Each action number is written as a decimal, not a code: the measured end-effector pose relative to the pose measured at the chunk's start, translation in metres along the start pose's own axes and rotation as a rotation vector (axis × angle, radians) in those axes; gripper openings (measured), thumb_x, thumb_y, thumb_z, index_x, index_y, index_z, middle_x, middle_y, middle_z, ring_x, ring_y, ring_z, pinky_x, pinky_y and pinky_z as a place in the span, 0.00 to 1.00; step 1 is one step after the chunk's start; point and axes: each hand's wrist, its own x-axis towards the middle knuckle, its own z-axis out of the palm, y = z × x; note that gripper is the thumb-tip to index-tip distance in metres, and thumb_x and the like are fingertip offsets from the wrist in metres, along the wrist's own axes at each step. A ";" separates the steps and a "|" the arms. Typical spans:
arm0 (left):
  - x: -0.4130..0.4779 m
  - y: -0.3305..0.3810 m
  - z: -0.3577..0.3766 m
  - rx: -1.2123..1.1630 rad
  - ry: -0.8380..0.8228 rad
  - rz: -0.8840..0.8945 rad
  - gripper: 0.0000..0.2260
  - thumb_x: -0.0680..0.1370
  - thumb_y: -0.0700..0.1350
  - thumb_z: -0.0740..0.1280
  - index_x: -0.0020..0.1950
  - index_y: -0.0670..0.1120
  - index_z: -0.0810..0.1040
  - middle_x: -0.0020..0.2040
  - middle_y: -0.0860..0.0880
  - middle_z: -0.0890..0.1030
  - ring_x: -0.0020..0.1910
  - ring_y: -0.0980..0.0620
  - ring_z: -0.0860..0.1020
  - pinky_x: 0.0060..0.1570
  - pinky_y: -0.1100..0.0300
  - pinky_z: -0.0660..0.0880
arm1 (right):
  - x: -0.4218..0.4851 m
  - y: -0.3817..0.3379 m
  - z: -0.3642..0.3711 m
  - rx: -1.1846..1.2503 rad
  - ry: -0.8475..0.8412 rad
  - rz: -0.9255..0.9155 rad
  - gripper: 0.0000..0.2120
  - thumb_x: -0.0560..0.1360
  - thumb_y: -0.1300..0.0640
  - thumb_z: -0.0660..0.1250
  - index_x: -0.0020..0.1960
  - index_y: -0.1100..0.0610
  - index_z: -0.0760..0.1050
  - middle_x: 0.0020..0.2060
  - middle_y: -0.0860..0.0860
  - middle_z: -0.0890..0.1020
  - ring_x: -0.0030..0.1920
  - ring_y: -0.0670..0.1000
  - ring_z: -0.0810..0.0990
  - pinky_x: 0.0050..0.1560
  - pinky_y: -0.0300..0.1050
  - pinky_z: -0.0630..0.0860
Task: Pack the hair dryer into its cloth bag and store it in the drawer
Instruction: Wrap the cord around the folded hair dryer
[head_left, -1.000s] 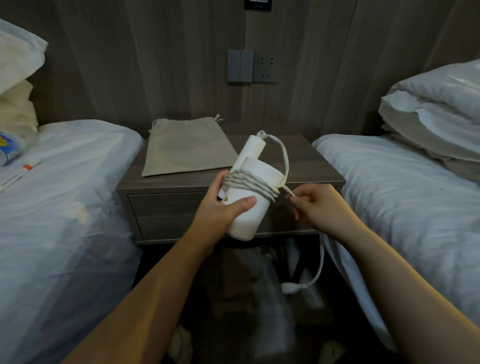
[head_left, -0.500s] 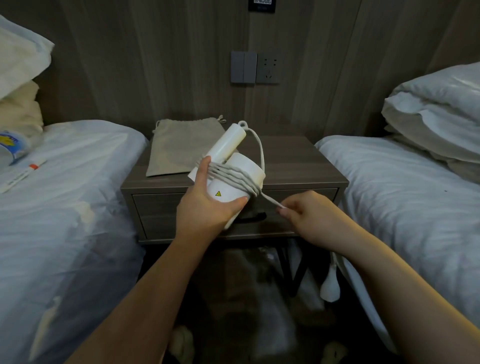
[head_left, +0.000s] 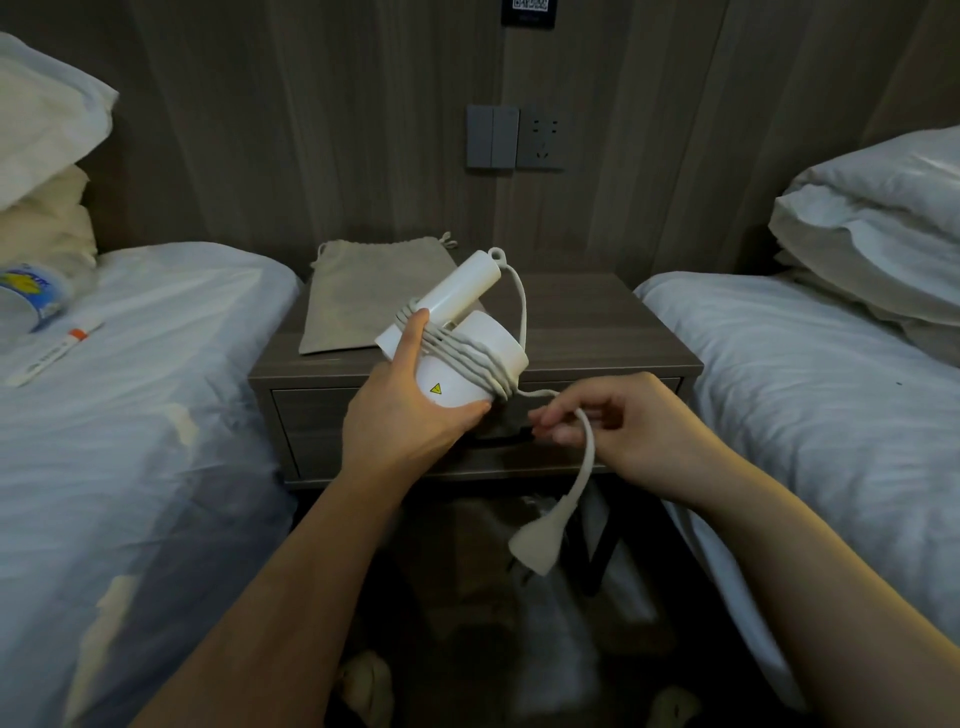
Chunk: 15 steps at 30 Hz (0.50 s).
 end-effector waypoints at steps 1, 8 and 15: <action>0.000 0.000 0.000 0.004 -0.004 0.000 0.46 0.65 0.64 0.71 0.73 0.65 0.45 0.68 0.49 0.70 0.63 0.47 0.72 0.61 0.49 0.70 | 0.000 0.000 0.001 -0.073 0.049 -0.011 0.08 0.71 0.62 0.70 0.45 0.50 0.82 0.43 0.45 0.85 0.46 0.39 0.82 0.51 0.33 0.77; -0.003 0.001 0.001 0.040 -0.047 0.024 0.46 0.65 0.64 0.72 0.73 0.66 0.45 0.67 0.49 0.70 0.62 0.47 0.71 0.59 0.51 0.70 | 0.004 0.006 -0.001 -0.124 0.190 -0.110 0.07 0.73 0.56 0.68 0.38 0.52 0.83 0.39 0.46 0.77 0.39 0.44 0.76 0.39 0.31 0.69; -0.006 0.004 0.009 0.141 -0.094 0.076 0.44 0.65 0.68 0.67 0.72 0.65 0.44 0.63 0.47 0.71 0.59 0.48 0.72 0.58 0.48 0.72 | 0.005 0.007 0.002 0.315 0.213 0.078 0.15 0.75 0.58 0.65 0.30 0.54 0.80 0.36 0.63 0.83 0.31 0.53 0.79 0.40 0.49 0.79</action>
